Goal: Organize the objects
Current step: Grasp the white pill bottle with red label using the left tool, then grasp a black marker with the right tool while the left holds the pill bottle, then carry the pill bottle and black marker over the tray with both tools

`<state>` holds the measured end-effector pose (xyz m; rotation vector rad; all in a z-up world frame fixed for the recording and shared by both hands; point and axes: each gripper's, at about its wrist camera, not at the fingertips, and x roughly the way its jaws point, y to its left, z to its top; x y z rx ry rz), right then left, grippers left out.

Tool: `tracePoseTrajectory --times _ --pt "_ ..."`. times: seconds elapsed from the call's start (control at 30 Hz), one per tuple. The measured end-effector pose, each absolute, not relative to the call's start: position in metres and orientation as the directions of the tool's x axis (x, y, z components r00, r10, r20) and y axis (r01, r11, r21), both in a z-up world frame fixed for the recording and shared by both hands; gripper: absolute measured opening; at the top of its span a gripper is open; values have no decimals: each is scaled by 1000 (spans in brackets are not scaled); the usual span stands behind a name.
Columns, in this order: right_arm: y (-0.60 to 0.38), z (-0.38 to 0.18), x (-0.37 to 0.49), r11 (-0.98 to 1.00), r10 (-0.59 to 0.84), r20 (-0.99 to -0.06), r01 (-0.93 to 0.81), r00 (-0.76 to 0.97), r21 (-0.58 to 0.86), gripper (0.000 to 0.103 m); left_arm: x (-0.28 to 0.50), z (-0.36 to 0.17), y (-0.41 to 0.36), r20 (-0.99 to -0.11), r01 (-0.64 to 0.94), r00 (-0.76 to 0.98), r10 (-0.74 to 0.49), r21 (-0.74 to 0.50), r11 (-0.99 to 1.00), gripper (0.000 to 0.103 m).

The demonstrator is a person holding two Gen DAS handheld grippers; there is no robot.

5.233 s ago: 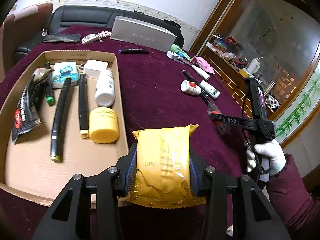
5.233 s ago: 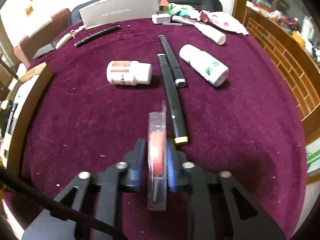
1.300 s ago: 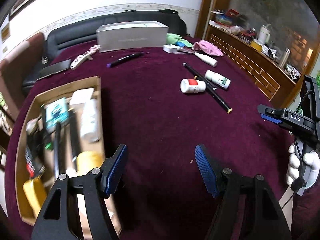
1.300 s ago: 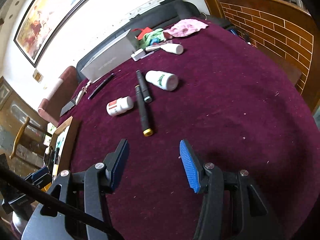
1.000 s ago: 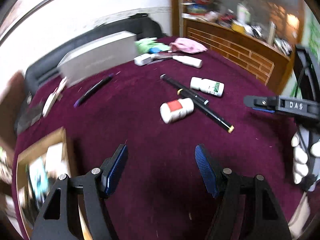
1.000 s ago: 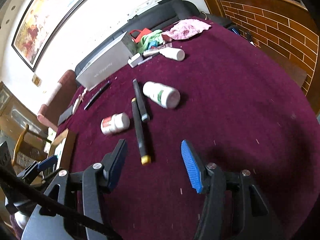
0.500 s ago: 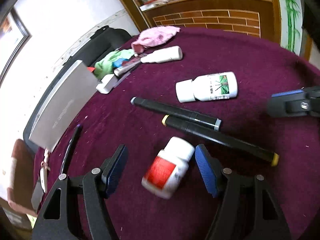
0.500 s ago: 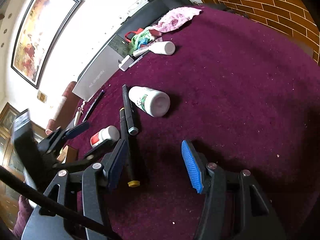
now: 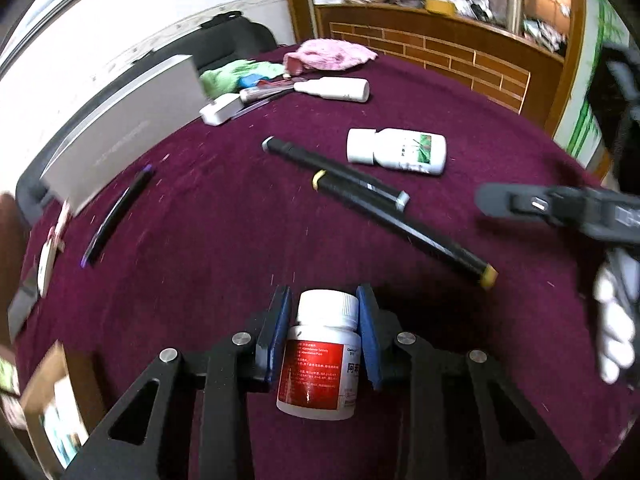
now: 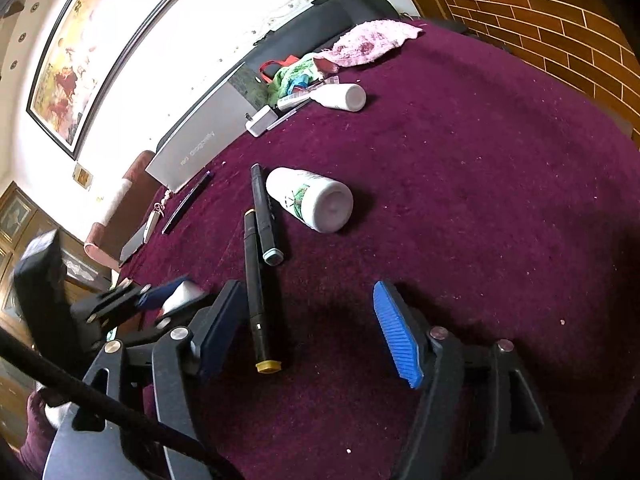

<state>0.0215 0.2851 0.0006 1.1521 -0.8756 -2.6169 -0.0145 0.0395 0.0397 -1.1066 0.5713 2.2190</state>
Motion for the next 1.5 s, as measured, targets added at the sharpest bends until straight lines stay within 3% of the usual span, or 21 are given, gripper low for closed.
tracePoseTrajectory --times 0.13,0.3,0.37,0.43,0.5,0.53,0.8,0.93,0.97,1.1,1.2,1.4,1.47,1.5 --pt "275 4 20 -862 -305 -665 -98 -682 497 67 16 55 11 -801 -643 -488 347 60 -763 28" --pt "226 15 2 -953 -225 -780 -36 -584 302 65 48 67 -16 -769 -625 -496 403 -6 -781 28" --pt "203 13 -9 -983 -145 -813 -7 -564 181 48 54 68 -22 -765 -614 -491 416 -35 -789 28" --pt "182 10 -16 -1000 -14 -823 0 -567 16 24 59 68 -30 -761 -602 -488 427 -60 -796 28" --pt "174 11 -15 -1000 -8 -830 7 -558 4 13 65 70 -39 -754 -594 -488 439 -83 -801 28" --pt "175 11 -14 -1000 -22 -834 7 -551 21 12 68 71 -44 -749 -591 -489 447 -93 -801 28" --pt "168 13 58 -994 -105 -873 82 -476 75 15 80 72 -71 -727 -573 -481 490 -162 -803 28" --pt "165 15 67 -993 -111 -873 83 -474 81 40 86 66 -66 -738 -578 -481 474 -140 -804 29" --pt "164 17 65 -996 -89 -870 71 -485 63 41 88 65 -65 -738 -581 -483 472 -134 -803 30" --pt "160 19 53 -995 -99 -862 66 -497 76 41 89 59 -58 -752 -574 -504 426 -78 -815 32" --pt "149 14 44 -996 -72 -865 76 -496 39 41 83 49 -48 -772 -563 -508 382 -39 -826 40" --pt "134 10 41 -996 -6 -857 84 -516 -44 42 74 23 -16 -815 -546 -511 273 62 -835 43" --pt "134 10 43 -996 -7 -855 84 -518 -42 39 74 22 -15 -818 -548 -502 282 48 -835 41" --pt "134 10 44 -996 -20 -855 86 -518 -28 32 75 21 -17 -817 -548 -494 297 26 -836 40"
